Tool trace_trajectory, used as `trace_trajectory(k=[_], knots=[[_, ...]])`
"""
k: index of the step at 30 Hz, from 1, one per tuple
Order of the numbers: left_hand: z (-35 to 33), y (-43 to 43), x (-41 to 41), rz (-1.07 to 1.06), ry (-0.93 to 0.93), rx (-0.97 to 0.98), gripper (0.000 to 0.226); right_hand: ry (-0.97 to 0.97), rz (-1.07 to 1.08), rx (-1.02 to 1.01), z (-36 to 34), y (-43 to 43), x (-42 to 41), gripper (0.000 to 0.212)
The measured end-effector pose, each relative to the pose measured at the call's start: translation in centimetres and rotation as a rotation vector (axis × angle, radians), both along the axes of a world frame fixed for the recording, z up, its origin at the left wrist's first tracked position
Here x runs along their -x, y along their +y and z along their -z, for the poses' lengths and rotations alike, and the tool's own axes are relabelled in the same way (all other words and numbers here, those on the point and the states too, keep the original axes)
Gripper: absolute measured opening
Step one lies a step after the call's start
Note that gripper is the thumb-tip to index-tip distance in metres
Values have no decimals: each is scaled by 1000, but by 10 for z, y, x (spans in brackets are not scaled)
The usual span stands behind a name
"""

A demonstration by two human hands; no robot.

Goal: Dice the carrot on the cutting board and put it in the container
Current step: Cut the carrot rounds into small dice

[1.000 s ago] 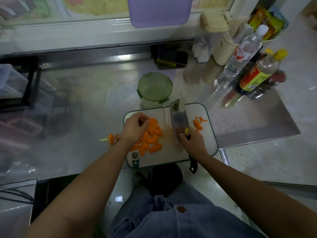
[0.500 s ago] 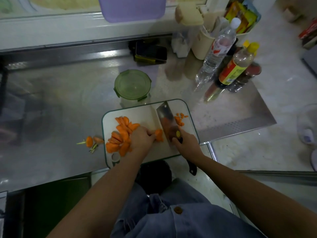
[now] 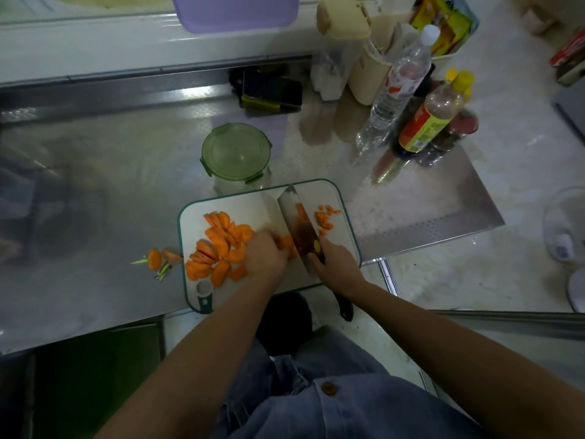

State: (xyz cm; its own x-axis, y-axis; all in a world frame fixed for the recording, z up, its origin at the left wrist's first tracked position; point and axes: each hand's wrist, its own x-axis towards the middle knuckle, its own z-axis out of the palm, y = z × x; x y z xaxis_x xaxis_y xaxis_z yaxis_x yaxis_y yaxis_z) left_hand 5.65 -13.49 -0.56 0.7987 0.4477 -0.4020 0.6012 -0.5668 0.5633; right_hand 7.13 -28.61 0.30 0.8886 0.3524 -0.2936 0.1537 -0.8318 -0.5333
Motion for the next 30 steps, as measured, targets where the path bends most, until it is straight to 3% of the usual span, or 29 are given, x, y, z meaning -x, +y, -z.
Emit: trace_trajectory(k=[5, 10, 13, 18, 21, 24, 27, 30], knots=[[4, -3, -5, 52, -20, -49, 21, 30, 4, 10, 1, 1, 2, 43], [-1, 2, -7, 39, -45, 95, 24, -5, 85, -64, -5, 0, -1, 36], [-10, 16, -2, -120, -129, 186, 24, -40, 140, -111, -8, 2, 0, 38], [-18, 29, -3, -331, -226, 121, 22, -8, 19, -123, -2, 12, 13, 25], [-20, 18, -5, -327, -205, 203, 21, -12, -8, -76, 1, 7, 15, 33], [-10, 3, -7, -359, -139, 341, 18, -69, 109, -16, -1, -7, 0, 41], [1, -11, -10, -386, -101, 434, 17, -73, 107, 18, -5, -19, -19, 31], [-4, -18, -11, -313, -58, 339, 19, -62, 47, 13, -11, -21, -24, 39]])
